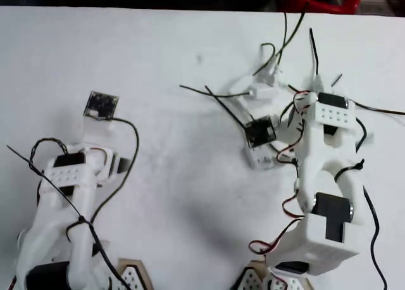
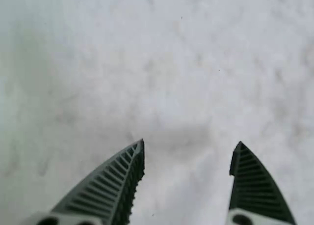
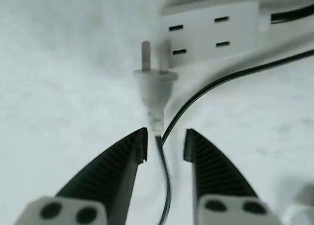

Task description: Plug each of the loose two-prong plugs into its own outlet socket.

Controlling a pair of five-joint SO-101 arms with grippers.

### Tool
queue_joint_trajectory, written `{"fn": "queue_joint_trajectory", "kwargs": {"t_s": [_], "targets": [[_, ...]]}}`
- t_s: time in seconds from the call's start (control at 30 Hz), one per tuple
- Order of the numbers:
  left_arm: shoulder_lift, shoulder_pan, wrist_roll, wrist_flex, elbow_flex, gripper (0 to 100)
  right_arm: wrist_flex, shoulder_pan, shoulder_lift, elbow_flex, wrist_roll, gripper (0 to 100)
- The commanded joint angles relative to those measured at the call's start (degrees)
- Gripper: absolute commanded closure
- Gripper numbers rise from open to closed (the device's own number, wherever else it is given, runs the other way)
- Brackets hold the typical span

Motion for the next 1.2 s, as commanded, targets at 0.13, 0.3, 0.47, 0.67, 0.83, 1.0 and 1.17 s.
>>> {"fn": "queue_joint_trajectory", "kwargs": {"t_s": [0.13, 0.3, 0.47, 0.67, 0.83, 1.0, 1.17], "targets": [[-2.15, -0.57, 0.26, -1.05, -0.26, 72, 0.04, 0.4, -3.21, -6.77, -9.14, 84.9], [-2.15, -0.57, 0.26, -1.05, -0.26, 72, 2.15, 0.31, -3.21, -10.64, -31.74, 96.4], [-2.15, -0.57, 0.26, -1.05, -0.26, 72, 3.74, 0.75, -3.21, -13.89, -55.91, 98.2], [-2.15, -0.57, 0.26, -1.05, -0.26, 72, 11.3, 0.57, -4.09, -15.56, -72.88, 98.1], [-2.15, -0.57, 0.26, -1.05, -0.26, 72, 19.21, 0.57, -6.11, -15.47, -92.66, 98.1], [-2.15, -0.57, 0.26, -0.97, -0.26, 72, 21.49, 0.22, -5.67, -15.38, -106.46, 97.8], [-2.15, -0.57, 0.18, -0.88, -0.26, 72, 20.97, -1.54, -5.76, -9.85, -115.25, 97.7]]}}
